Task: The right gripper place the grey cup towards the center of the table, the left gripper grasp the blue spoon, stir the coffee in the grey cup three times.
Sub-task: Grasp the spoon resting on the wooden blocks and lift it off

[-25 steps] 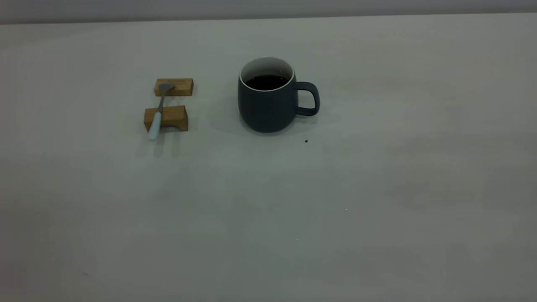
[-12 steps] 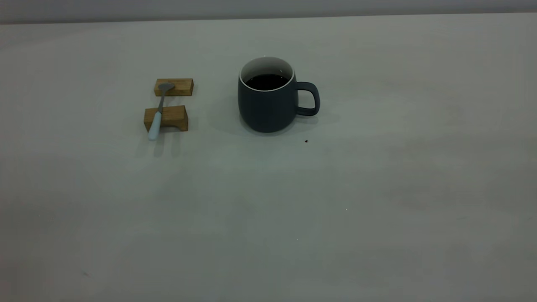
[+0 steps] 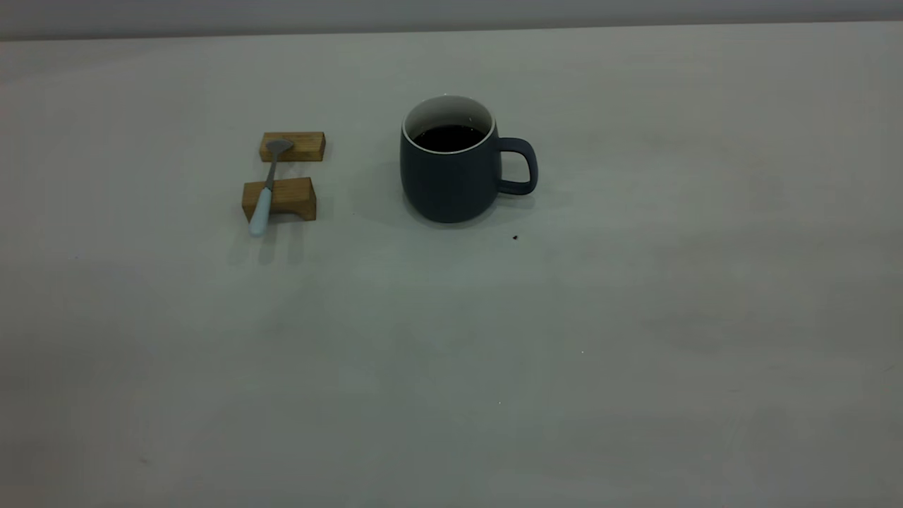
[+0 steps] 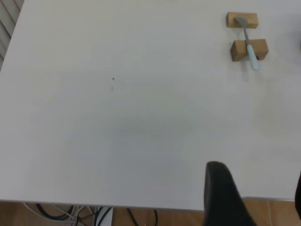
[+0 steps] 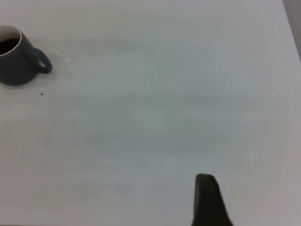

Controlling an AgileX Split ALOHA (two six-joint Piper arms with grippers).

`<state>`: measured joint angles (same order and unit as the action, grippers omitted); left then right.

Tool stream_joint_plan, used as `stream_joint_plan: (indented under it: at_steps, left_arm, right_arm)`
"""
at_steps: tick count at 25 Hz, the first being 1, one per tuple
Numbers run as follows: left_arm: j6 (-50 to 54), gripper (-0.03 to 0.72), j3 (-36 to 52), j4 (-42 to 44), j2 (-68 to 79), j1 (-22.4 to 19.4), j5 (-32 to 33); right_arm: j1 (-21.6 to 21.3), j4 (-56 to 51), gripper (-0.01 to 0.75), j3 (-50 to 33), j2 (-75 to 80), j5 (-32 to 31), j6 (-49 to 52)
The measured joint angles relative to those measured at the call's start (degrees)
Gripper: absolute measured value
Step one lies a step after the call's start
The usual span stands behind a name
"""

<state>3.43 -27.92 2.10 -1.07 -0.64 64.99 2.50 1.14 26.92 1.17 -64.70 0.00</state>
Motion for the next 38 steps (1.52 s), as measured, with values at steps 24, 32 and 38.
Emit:
stream_joint_plan:
  at_steps: [24, 32, 38]
  left_arm:
    - [-1.2, 0.599, -10.5, -6.0, 56.3, 0.0, -21.3]
    - [-0.6, 0.586, -20.7, -9.8, 86.3, 1.3, -28.0]
    - [3.3, 0.585, -28.5, -9.8, 104.0, 7.0, -34.6]
  right_arm:
    - [0.0, 0.0, 0.5, 0.0, 0.0, 0.0, 0.0]
    - [0.0, 0.0, 0.5, 0.0, 0.0, 0.0, 0.0]
    - [0.0, 0.0, 0.5, 0.0, -0.1, 0.0, 0.0]
